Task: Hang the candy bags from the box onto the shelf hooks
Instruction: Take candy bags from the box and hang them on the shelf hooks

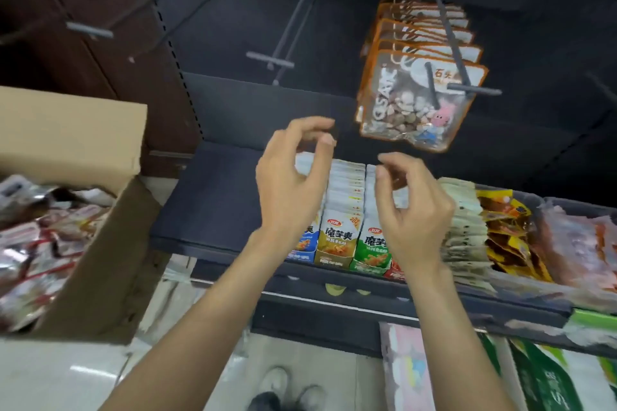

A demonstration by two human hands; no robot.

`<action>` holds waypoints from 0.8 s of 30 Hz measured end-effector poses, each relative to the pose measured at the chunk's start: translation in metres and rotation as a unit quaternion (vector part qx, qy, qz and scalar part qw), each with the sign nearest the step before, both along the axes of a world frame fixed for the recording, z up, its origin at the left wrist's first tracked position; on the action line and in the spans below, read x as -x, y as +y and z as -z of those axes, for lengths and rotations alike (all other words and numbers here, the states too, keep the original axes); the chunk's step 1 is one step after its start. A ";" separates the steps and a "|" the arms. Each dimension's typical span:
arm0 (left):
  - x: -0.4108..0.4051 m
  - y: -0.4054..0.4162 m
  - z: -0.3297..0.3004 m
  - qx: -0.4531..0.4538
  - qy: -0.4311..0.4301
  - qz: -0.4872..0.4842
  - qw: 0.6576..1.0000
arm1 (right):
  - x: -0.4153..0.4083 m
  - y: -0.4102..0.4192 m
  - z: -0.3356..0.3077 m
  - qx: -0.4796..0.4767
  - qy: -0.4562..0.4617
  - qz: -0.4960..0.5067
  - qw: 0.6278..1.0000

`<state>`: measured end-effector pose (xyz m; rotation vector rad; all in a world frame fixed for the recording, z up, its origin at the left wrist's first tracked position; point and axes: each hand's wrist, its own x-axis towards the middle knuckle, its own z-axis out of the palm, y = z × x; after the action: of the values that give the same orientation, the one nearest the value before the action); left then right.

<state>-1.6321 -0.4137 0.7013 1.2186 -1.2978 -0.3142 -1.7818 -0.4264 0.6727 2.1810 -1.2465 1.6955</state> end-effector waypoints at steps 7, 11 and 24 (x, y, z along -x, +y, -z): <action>-0.112 0.079 0.073 -0.121 -0.087 -0.108 0.983 | -0.077 0.020 0.062 -0.204 0.145 -0.117 0.961; -0.192 0.134 0.103 -0.251 -0.164 -0.131 0.945 | -0.128 0.036 0.087 -0.271 0.231 -0.176 0.918; -0.440 0.186 0.125 -0.303 -0.121 -0.193 0.925 | -0.387 0.077 0.089 -0.343 0.305 -0.267 0.847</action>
<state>-1.1919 -0.2277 0.5762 2.0602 -1.1624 -0.2916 -1.3946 -0.3497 0.5836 3.3469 -1.2178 0.4701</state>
